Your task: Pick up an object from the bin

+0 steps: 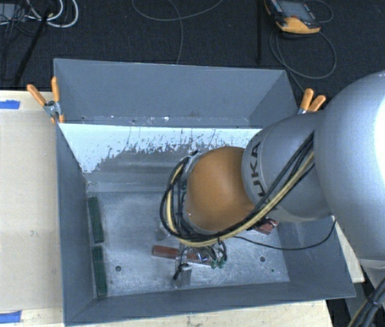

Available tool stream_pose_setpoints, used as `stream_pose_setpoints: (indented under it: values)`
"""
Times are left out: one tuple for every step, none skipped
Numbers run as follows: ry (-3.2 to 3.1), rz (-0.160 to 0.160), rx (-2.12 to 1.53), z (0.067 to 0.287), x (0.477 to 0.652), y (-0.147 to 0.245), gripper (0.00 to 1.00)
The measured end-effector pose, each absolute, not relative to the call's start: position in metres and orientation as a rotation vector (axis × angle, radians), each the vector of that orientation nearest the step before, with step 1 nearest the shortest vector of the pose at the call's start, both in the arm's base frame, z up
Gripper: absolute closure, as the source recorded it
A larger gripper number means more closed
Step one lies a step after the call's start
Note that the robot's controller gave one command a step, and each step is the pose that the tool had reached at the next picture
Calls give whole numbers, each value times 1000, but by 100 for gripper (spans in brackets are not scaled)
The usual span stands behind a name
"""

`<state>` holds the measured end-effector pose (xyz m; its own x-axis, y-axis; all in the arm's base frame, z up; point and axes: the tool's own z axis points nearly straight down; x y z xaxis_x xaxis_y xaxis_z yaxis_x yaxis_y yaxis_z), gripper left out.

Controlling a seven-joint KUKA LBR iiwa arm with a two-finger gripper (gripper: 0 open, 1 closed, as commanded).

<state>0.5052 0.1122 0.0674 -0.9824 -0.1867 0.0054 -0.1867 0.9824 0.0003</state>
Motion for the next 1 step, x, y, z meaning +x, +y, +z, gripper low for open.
stream_pose_setpoints:
  values:
    - [-3126, 0, 287, 69, 506, 111, 100]
